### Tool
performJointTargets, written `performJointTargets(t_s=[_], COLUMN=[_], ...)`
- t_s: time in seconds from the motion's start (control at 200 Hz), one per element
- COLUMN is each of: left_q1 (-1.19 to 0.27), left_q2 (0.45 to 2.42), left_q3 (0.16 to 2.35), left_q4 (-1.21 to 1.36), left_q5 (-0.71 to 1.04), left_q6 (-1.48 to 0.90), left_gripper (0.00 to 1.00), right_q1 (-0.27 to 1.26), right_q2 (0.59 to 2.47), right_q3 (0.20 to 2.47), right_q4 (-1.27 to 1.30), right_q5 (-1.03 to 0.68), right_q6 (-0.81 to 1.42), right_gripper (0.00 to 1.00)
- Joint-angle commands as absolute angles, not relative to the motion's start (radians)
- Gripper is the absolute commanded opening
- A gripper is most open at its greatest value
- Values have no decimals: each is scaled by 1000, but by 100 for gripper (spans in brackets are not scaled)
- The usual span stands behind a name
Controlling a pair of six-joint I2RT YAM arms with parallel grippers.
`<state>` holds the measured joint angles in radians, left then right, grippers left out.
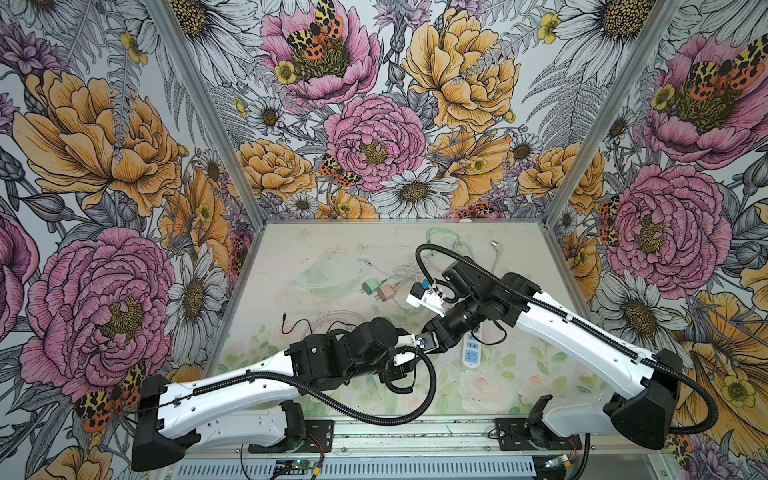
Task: Insert the plug
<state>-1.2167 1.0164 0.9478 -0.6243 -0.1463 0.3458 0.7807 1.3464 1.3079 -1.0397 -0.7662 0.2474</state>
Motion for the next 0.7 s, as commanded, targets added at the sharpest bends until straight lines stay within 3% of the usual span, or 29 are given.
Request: performJointTargets(t_s=[0.0,0.44,0.696], left_q1=[-1204,-1184,-1169], left_q2=[1006,980,963], left_q3=[943,938,939], left_q4=[-608,-597,-583], left_q5=[-170,-202,-199], left_q6=[296,285,286], left_gripper=[33,31,31], right_q1=[787,746,744], right_q2=[1276,1038,978], right_q3=[1354,1309,1161], right_q4=[-1021,-1020,-921], right_q5=[-701,-375,-481], right_q6=[227,367,434], right_gripper=[77,79,73])
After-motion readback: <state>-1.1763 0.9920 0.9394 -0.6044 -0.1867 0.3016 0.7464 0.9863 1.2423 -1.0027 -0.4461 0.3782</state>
